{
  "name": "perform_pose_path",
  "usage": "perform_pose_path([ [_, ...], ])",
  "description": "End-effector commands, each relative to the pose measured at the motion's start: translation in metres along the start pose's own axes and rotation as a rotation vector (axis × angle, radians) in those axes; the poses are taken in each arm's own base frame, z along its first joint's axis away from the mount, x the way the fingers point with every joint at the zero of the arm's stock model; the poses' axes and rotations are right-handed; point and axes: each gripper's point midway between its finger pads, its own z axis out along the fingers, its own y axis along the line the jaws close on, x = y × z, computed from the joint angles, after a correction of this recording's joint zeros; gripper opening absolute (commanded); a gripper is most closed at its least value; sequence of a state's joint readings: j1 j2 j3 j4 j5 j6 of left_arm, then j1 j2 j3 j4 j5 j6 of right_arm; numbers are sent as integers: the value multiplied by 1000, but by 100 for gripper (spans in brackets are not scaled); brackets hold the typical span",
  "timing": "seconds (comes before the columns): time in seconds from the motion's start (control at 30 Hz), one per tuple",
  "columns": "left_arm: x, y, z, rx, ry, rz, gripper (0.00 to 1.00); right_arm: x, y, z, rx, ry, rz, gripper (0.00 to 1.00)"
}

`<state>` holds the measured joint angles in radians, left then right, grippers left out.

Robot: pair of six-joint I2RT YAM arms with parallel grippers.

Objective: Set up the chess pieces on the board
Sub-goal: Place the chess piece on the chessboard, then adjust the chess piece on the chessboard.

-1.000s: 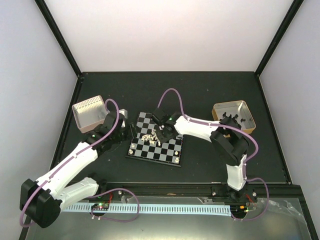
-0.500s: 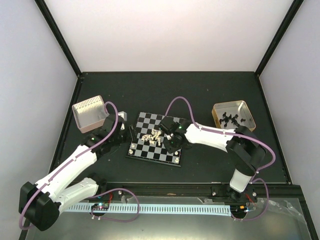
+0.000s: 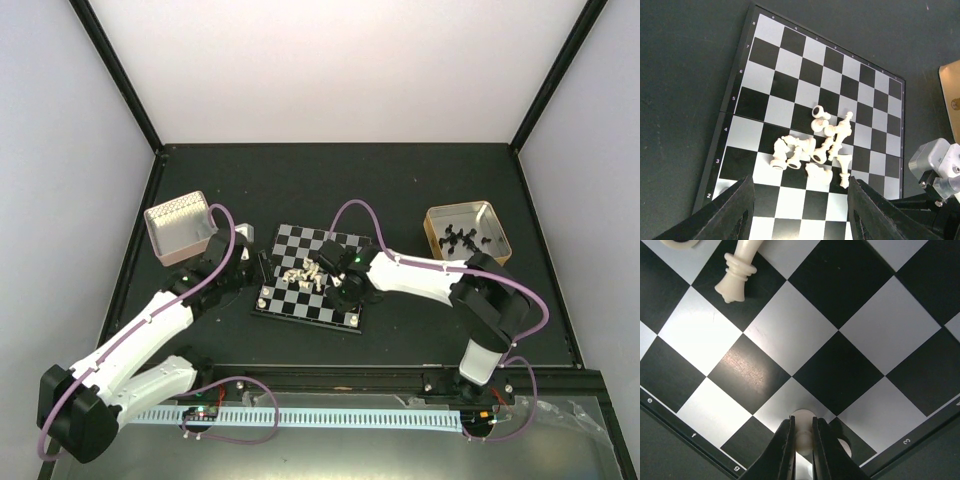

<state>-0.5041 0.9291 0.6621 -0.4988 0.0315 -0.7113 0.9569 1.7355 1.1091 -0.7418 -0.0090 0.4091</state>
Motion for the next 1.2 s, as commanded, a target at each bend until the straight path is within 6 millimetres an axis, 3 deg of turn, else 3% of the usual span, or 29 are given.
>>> perform_pose_path([
  [0.0, -2, -3, 0, 26, -13, -9, 53, 1, 5, 2, -2, 14, -16, 8],
  [0.1, -1, -4, 0, 29, -10, -9, 53, 1, 7, 3, -5, 16, -20, 9],
  [0.37, -1, -4, -1, 31, -10, -6, 53, -8, 10, -5, -10, -24, -10, 24],
  [0.67, -2, -3, -2, 29, -12, -4, 53, -25, 10, -26, -9, -115, 32, 26],
  [0.9, -5, -4, -5, 27, -26, -1, 53, -59, -2, -47, 32, -254, 114, 31],
  [1.07, -7, -3, -6, 21, -38, 14, 53, -92, -19, -43, 37, -287, 195, 33],
  [1.17, -8, -6, -7, 39, -44, 29, 53, -113, -19, -37, 12, -291, 220, 36],
])
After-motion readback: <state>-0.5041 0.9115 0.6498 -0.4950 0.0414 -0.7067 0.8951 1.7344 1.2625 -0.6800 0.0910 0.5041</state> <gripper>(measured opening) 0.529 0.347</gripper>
